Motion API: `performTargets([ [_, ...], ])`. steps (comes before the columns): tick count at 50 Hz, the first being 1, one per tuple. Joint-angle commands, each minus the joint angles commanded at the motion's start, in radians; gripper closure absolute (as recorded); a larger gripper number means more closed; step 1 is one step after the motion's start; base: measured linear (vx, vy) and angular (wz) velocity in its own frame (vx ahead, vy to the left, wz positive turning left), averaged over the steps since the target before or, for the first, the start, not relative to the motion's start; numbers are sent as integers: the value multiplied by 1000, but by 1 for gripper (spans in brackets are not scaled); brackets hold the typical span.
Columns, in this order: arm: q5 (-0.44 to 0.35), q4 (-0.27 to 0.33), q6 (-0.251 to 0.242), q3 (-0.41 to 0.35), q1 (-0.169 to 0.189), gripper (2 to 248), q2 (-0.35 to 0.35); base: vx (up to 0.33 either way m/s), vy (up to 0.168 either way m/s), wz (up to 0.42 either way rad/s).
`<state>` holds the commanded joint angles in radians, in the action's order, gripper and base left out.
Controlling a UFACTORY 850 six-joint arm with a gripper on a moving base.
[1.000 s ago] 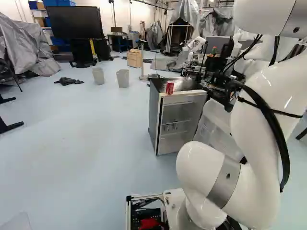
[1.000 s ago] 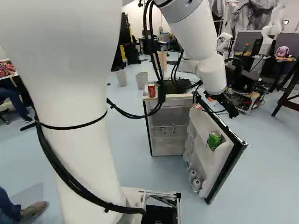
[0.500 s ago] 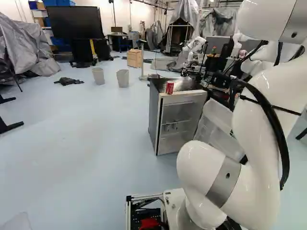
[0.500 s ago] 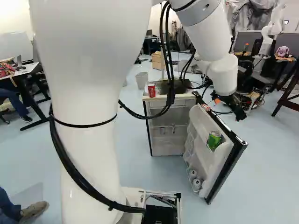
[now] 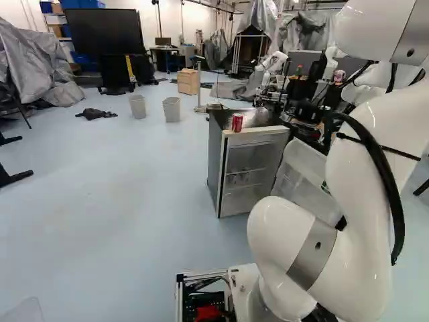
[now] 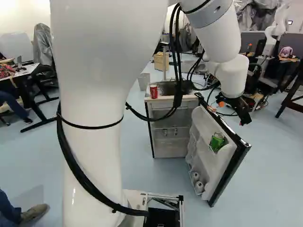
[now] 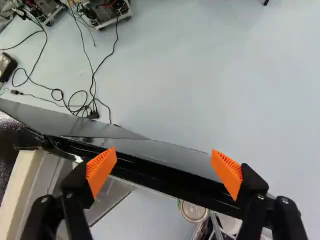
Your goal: Grab a drink from the fridge
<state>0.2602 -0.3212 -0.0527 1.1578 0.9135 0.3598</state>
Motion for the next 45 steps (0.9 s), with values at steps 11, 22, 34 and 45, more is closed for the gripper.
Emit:
performTargets([
  [11,41,0,0,0,0,3,0,0,0,0],
  [22,62,0,0,3,0,3,15,0,0,0],
  [34,63,0,0,4,0,3,19,0,0,0],
  [45,63,0,0,6,0,3,25,0,0,0],
])
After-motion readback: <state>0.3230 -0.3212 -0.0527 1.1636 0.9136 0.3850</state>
